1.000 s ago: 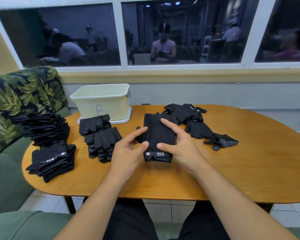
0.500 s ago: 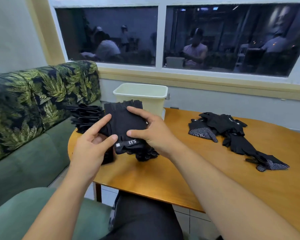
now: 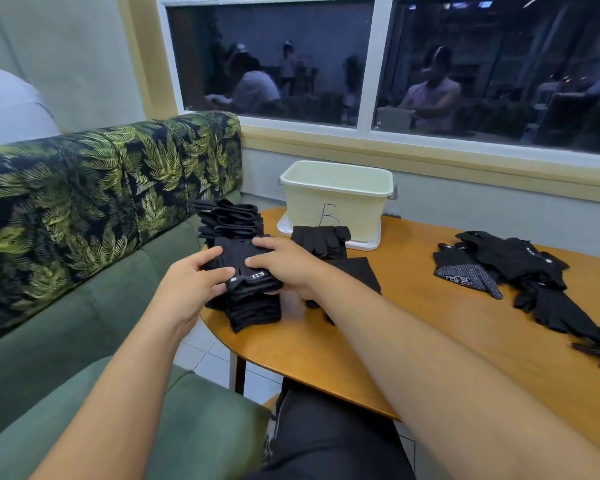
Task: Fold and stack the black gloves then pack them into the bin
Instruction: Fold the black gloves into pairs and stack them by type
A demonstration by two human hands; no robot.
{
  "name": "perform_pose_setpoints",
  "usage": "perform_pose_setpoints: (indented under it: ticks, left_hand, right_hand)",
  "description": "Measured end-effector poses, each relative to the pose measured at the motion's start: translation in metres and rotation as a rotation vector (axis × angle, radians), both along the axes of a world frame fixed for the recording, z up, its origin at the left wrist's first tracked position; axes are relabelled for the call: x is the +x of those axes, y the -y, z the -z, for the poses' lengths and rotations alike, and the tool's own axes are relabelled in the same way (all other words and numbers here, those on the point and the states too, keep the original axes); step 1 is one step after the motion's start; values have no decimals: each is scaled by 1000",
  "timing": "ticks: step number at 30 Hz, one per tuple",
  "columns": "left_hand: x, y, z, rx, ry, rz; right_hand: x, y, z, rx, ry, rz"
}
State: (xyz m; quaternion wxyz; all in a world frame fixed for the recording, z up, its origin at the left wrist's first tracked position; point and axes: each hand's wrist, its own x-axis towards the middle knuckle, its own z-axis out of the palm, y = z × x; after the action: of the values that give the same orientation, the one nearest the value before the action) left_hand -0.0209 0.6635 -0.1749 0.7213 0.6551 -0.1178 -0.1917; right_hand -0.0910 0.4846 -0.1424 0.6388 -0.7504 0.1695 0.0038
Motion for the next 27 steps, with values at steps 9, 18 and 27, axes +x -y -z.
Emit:
perform_pose_setpoints:
  ticks: [9, 18, 27]
  left_hand:
    - [3, -3, 12, 165, 55, -32]
    - [-17, -11, -5, 466, 414, -215]
    - [-58, 37, -43, 464, 734, -154]
  right_hand:
    - [9, -6, 10, -205, -68, 65]
    - [-10, 11, -5, -778, -5, 201]
    - [-92, 55, -32, -558, 48, 306]
